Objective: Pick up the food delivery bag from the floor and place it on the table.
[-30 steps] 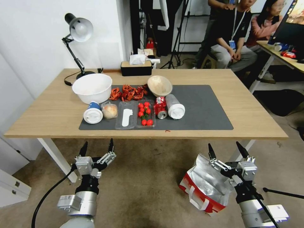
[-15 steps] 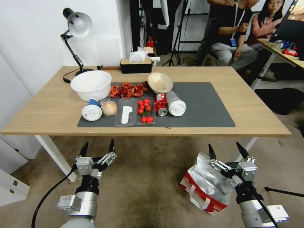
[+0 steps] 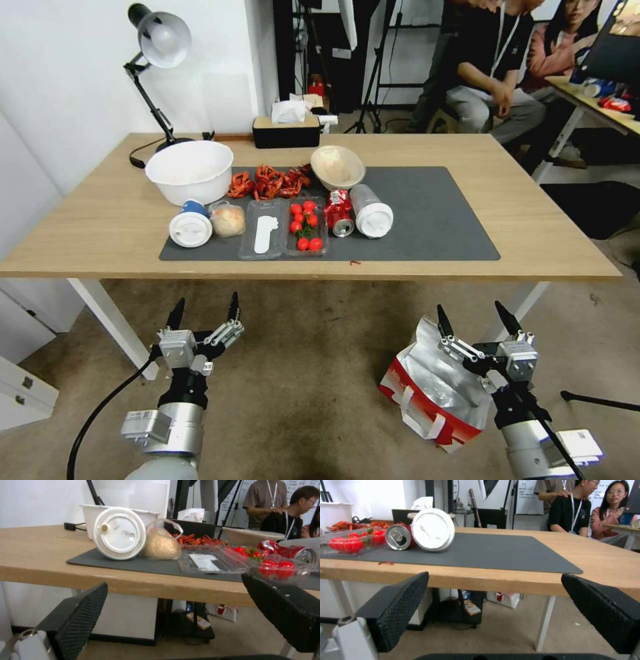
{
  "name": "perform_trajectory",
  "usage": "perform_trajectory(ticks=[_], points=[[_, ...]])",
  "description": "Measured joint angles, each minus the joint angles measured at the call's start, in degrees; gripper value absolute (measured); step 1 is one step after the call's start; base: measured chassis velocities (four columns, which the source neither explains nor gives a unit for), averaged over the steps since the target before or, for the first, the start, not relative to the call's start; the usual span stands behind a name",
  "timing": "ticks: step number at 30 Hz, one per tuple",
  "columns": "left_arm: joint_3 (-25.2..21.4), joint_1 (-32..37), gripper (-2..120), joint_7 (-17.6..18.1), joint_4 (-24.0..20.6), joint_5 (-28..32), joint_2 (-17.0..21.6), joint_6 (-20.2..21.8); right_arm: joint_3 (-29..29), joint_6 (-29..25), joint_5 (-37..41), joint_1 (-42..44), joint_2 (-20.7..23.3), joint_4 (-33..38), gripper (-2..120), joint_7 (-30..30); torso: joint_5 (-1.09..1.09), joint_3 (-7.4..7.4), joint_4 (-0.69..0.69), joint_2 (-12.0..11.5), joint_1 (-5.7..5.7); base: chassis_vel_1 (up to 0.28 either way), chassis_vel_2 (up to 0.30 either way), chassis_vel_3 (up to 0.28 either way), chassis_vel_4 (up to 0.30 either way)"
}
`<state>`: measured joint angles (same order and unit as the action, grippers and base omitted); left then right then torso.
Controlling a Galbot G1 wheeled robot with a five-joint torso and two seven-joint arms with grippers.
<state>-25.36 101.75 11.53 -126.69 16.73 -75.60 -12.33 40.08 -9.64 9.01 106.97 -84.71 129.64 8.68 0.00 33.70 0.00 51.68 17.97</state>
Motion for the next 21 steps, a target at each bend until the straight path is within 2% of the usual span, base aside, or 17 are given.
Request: perform_trajectory(ticks=[9,11,21], points=[[-0.25,-0.06,100,0.18,0.19,-0.09,0.03,-0.04,0.0,0.03,0.03,0.0,-0.05,0.0,100,0.03,-0.01,-0.99,0.0,-1.73,-0.72,0.0,0.0,0.0,0.0],[-0.31,0.04,100,0.19,0.25,-0.19,-0.02,-0.19,0.03,0.09,0.05,0.0,-0.04,0.04,100,0.07,0.0,-1.54,0.0,-2.77,-1.2,0.0,0.0,0.0,0.0],[-0.32,0.12,100,0.18,0.16,-0.44,-0.17,-0.25,0.1,0.12,0.09,0.12,-0.05,0.48,100,0.11,0.0,-2.95,0.0,-5.21,-2.24,0.0,0.0,0.0,0.0]])
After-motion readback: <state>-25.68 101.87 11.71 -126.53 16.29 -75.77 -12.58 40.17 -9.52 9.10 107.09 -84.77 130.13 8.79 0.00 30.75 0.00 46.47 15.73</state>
